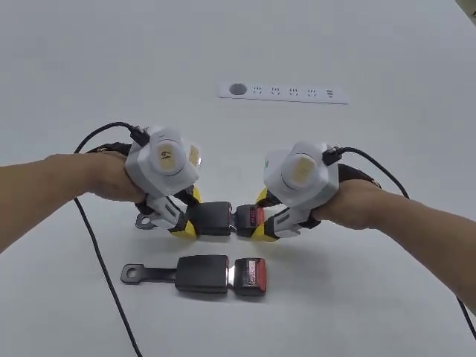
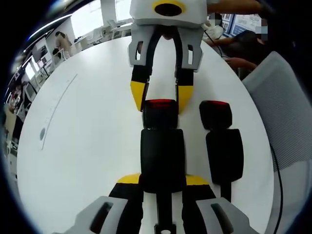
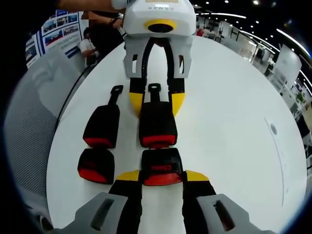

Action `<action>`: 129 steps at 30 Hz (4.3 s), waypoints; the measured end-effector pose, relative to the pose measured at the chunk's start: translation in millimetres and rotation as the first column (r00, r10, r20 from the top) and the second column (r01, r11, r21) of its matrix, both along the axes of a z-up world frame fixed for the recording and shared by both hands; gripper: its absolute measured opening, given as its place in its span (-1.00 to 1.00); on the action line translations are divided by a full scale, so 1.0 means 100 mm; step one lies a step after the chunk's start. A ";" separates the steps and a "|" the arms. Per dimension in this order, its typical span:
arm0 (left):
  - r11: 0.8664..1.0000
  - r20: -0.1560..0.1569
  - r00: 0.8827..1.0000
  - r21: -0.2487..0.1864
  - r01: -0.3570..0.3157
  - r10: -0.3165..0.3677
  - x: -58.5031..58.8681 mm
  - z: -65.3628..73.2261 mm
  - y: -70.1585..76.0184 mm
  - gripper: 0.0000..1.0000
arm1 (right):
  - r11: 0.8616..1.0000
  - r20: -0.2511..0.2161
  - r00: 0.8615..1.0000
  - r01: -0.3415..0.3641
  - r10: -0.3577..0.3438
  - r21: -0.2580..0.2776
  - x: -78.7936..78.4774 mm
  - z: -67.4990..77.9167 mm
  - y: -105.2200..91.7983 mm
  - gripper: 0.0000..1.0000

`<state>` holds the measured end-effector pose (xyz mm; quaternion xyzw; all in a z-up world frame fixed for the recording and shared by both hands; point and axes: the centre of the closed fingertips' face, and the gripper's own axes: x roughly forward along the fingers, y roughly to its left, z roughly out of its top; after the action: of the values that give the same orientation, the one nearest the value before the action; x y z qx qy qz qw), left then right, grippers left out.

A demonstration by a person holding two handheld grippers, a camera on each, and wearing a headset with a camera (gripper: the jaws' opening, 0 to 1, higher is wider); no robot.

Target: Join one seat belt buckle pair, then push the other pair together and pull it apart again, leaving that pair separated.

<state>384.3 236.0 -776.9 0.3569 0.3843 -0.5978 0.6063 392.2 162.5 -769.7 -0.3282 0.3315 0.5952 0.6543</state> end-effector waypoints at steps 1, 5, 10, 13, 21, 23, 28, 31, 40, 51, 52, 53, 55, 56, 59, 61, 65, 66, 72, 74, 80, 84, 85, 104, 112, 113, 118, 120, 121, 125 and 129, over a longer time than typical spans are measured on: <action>1.000 0.000 1.000 0.001 0.000 0.000 0.00 0.00 0.00 -0.41 | 1.000 0.000 1.000 -0.002 0.002 -0.001 0.00 0.00 0.00 -0.48; 1.000 0.002 1.000 0.004 0.008 -0.008 -0.01 0.01 -0.01 -0.41 | 1.000 0.000 1.000 -0.010 0.010 -0.007 -0.01 0.00 0.00 -0.48; 1.000 0.001 1.000 0.004 0.004 -0.004 0.00 0.01 0.00 -0.40 | 1.000 0.000 1.000 -0.008 0.008 -0.008 -0.01 -0.01 -0.01 -0.47; 1.000 0.000 1.000 0.007 0.001 -0.001 0.00 0.01 0.00 -0.40 | 1.000 0.001 1.000 -0.015 0.015 -0.017 -0.01 -0.01 -0.01 -0.47; 1.000 -0.003 1.000 0.013 -0.010 0.010 0.00 0.00 0.00 -0.39 | 1.000 0.002 1.000 -0.014 0.014 -0.026 -0.03 -0.02 -0.02 -0.46; 1.000 -0.004 1.000 0.016 -0.012 0.012 0.01 0.00 0.01 -0.39 | 1.000 0.002 1.000 -0.014 0.014 -0.026 -0.03 -0.02 -0.01 -0.45; 1.000 -0.004 1.000 0.027 -0.013 0.013 0.01 -0.01 0.01 -0.39 | 1.000 0.001 1.000 -0.010 0.010 -0.029 -0.04 -0.02 -0.02 -0.45; 0.999 -0.006 1.000 0.028 -0.018 0.018 0.01 -0.02 0.02 -0.38 | 0.999 0.001 1.000 -0.010 0.011 -0.030 -0.03 -0.03 -0.02 -0.45; 0.999 -0.007 1.000 0.030 -0.022 0.023 0.03 -0.03 0.02 -0.38 | 0.998 -0.002 1.000 -0.009 0.009 -0.057 -0.02 -0.04 -0.11 -0.44; 0.999 -0.008 1.000 0.033 -0.027 0.027 0.02 -0.02 0.01 -0.38 | 0.999 -0.025 1.000 0.007 -0.008 -0.042 -0.03 -0.04 -0.18 -0.43; 0.999 -0.008 1.000 0.032 -0.027 0.027 0.03 -0.03 0.02 -0.38 | 0.999 -0.026 1.000 0.006 -0.007 -0.040 -0.03 -0.04 -0.18 -0.43; 0.999 -0.009 1.000 0.032 -0.027 0.028 0.03 -0.03 0.02 -0.38 | 0.999 -0.029 1.000 0.006 -0.007 -0.038 -0.03 -0.03 -0.17 -0.43; 0.999 -0.010 1.000 0.035 -0.025 0.025 0.04 -0.04 0.03 -0.38 | 0.999 -0.030 1.000 0.005 -0.006 -0.036 -0.03 -0.03 -0.17 -0.43; 0.999 -0.010 1.000 0.038 -0.022 0.023 0.02 -0.02 0.01 -0.38 | 0.999 -0.031 1.000 0.005 -0.006 -0.035 -0.03 -0.03 -0.17 -0.43; 0.999 -0.011 1.000 0.043 -0.018 0.018 0.02 -0.02 0.01 -0.37 | 0.999 -0.032 0.999 0.000 -0.001 -0.036 -0.03 -0.02 -0.18 -0.43; 0.999 -0.012 1.000 0.043 -0.017 0.018 -0.01 0.00 -0.01 -0.37 | 0.999 -0.032 0.999 -0.002 0.000 -0.038 -0.03 -0.02 -0.20 -0.43; 0.999 -0.011 1.000 0.049 -0.015 0.016 0.03 -0.04 0.02 -0.37 | 0.999 -0.030 1.000 -0.003 0.002 -0.042 -0.03 -0.02 -0.24 -0.43; 0.999 -0.011 1.000 0.052 -0.015 0.015 0.01 -0.01 0.00 -0.37 | 0.999 -0.030 1.000 -0.003 0.002 -0.043 -0.03 -0.01 -0.25 -0.43; 0.998 -0.010 1.000 0.064 -0.012 0.013 0.03 -0.03 0.01 -0.37 | 0.998 -0.027 1.000 -0.014 0.012 -0.056 -0.05 -0.03 -0.35 -0.42; 0.998 -0.010 1.000 0.065 -0.011 0.012 0.02 -0.02 0.01 -0.37 | 0.998 -0.026 1.000 -0.019 0.018 -0.055 -0.07 -0.04 -0.38 -0.42; 0.997 -0.010 1.000 0.075 -0.007 0.008 0.02 -0.03 0.01 -0.37 | 0.998 -0.024 1.000 -0.005 0.004 -0.056 -0.06 -0.02 -0.45 -0.42; 0.997 -0.010 1.000 0.082 -0.005 0.006 0.01 -0.02 0.01 -0.36 | 0.998 -0.024 1.000 -0.002 0.000 -0.058 -0.07 -0.02 -0.49 -0.42; 0.997 -0.010 1.000 0.083 -0.005 0.006 0.02 -0.03 0.01 -0.36 | 0.998 -0.025 1.000 0.000 -0.001 -0.060 -0.06 -0.02 -0.51 -0.42; 0.996 -0.010 1.000 0.087 -0.007 0.007 0.00 0.00 -0.01 -0.36 | 0.998 -0.026 1.000 0.014 -0.016 -0.068 0.00 -0.04 -0.74 -0.41; 0.997 -0.007 1.000 0.076 -0.015 0.016 0.01 -0.01 0.00 -0.36 | 0.997 -0.029 0.999 0.021 -0.024 -0.072 -0.01 -0.04 -0.84 -0.41; 0.997 -0.007 1.000 0.076 -0.014 0.015 0.02 -0.02 0.00 -0.36 | 0.997 -0.029 0.999 0.019 -0.022 -0.073 -0.01 -0.04 -0.84 -0.40; 0.997 -0.007 1.000 0.075 -0.015 0.015 0.02 -0.02 0.01 -0.36 | 0.997 -0.029 0.999 0.027 -0.029 -0.078 0.00 -0.04 -0.91 -0.40; 0.997 -0.006 1.000 0.076 -0.014 0.014 0.03 -0.02 0.02 -0.36 | 0.996 -0.029 0.999 0.027 -0.030 -0.081 0.00 -0.05 -0.92 -0.40; 0.997 -0.005 1.000 0.078 -0.013 0.013 0.03 -0.03 0.02 -0.36 | 0.996 -0.029 0.999 0.029 -0.032 -0.082 0.01 -0.05 -0.94 -0.40; 0.997 -0.004 1.000 0.079 -0.013 0.013 0.03 -0.03 0.01 -0.35 | 0.996 -0.028 0.999 0.032 -0.035 -0.084 0.02 -0.05 -0.96 -0.40; 0.997 -0.004 1.000 0.075 -0.015 0.015 0.01 -0.03 0.01 -0.35 | 0.996 -0.027 0.999 0.032 -0.035 -0.086 0.02 -0.06 -0.97 -0.39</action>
<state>385.7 237.1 -779.5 0.3751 0.4104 -0.5794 0.5960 393.8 65.3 -775.4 -0.3417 0.3717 0.5740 0.6446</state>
